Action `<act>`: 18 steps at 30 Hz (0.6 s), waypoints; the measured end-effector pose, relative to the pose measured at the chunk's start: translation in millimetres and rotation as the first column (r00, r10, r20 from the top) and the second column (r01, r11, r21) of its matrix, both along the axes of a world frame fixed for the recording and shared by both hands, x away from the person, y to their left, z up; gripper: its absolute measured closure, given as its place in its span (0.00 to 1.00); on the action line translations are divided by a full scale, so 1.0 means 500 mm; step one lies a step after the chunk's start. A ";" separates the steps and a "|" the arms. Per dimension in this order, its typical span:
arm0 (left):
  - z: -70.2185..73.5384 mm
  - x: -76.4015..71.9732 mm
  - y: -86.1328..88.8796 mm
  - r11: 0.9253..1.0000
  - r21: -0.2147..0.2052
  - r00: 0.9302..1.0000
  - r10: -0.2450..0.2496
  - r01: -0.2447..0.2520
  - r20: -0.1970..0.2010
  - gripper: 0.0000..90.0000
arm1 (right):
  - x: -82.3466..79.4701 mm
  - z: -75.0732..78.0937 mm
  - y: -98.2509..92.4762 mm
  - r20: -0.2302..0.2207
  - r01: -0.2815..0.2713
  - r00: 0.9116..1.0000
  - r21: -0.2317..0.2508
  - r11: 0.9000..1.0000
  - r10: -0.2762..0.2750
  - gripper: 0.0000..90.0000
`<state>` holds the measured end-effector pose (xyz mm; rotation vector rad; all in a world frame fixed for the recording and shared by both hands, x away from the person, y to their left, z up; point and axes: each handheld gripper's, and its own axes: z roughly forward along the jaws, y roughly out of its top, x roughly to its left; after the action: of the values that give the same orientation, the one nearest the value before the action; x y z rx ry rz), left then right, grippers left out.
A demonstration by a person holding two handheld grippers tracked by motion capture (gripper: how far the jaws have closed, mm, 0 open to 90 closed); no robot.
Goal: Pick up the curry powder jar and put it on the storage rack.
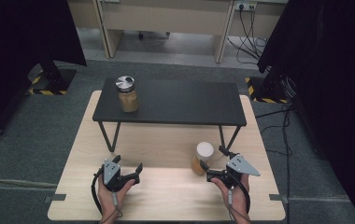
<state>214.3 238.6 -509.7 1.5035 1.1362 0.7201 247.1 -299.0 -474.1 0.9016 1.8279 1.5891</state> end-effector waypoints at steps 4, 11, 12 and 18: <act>0.000 0.001 -0.002 1.000 -0.002 1.000 -0.005 0.005 -0.001 0.03 | 0.018 -0.005 0.009 -0.002 -0.009 1.000 -0.001 1.000 0.009 0.06; 0.000 0.001 -0.004 1.000 0.001 1.000 -0.013 0.013 0.000 0.03 | 0.041 -0.017 0.018 0.002 -0.028 1.000 -0.003 1.000 0.028 0.12; 0.000 0.000 -0.005 1.000 0.001 1.000 -0.012 0.012 0.001 0.03 | 0.043 -0.019 0.020 0.003 -0.029 1.000 0.001 1.000 0.029 0.13; -0.001 0.000 -0.003 1.000 -0.004 1.000 -0.013 0.013 0.002 0.03 | 0.056 -0.031 0.023 0.000 -0.038 0.999 0.006 0.999 0.038 0.19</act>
<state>214.2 237.2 -510.2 1.5049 1.1247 0.7097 274.9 -287.5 -489.4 0.8746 1.8519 1.6188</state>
